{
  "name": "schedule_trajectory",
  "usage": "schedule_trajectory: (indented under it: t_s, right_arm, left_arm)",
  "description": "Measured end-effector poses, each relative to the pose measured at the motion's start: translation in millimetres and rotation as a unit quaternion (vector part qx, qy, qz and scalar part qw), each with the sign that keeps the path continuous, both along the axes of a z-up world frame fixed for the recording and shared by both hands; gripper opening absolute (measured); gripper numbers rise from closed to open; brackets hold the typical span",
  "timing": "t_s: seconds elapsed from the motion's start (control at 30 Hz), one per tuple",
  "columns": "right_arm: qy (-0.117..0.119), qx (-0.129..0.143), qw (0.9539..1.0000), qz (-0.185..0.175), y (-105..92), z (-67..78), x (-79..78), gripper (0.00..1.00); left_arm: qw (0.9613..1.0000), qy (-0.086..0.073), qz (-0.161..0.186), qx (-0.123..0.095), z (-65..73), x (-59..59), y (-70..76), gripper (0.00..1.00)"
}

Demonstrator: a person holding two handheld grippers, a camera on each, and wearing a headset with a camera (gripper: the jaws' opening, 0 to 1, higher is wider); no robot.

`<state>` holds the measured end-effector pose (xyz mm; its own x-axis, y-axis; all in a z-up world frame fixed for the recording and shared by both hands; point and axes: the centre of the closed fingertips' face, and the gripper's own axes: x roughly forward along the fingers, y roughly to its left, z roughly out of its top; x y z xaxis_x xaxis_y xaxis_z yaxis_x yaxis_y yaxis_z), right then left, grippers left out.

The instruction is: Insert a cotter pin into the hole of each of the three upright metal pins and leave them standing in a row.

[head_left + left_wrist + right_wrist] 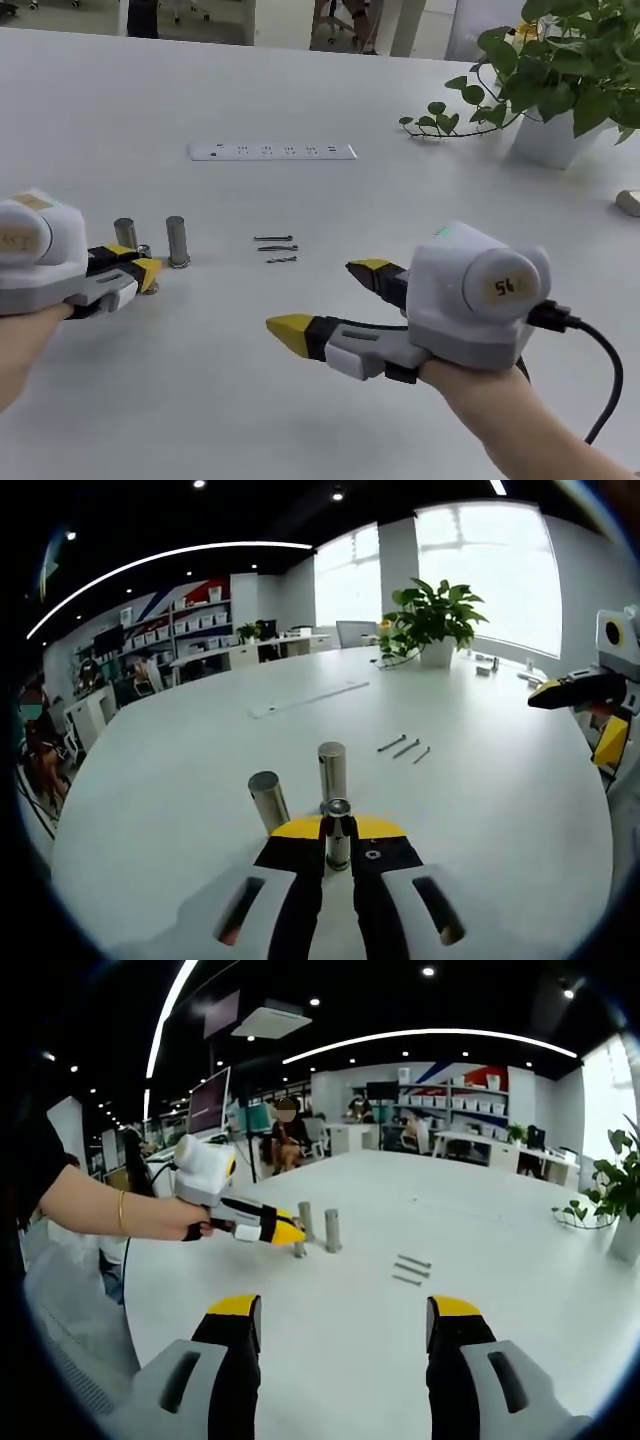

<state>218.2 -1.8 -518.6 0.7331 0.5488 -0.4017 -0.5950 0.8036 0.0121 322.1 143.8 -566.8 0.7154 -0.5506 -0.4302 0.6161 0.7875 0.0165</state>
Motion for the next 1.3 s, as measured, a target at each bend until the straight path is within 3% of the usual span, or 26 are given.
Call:
schedule_trajectory:
  t_s: [0.33, 0.57, 0.7, 0.97, 1.3]
  right_arm:
    - [-0.003, 0.000, 1.0000, 0.000, -1.0, 2.8, 1.7, 0.64]
    - [-0.003, 0.000, 1.0000, 0.001, -3.7, 3.2, 2.3, 0.64]
    - [0.000, 0.002, 1.0000, 0.001, -5.4, 2.6, 2.4, 0.62]
    - [0.003, 0.003, 1.0000, 0.001, -7.5, 2.0, 1.4, 0.61]
    - [0.002, 0.000, 1.0000, 0.005, -8.1, 0.6, -1.1, 0.60]
  left_arm:
    - [0.9999, 0.011, 0.008, -0.009, 2.5, -3.8, -1.7, 0.06]
    - [0.9999, 0.005, -0.010, -0.011, 12.2, -13.5, -15.7, 0.06]
    - [0.9997, 0.010, -0.021, 0.000, 10.0, -21.6, -23.2, 0.06]
    - [0.9986, 0.023, -0.047, -0.007, 5.9, -38.7, -40.0, 0.06]
    - [0.9983, 0.023, -0.053, -0.004, 3.6, -45.8, -48.6, 0.06]
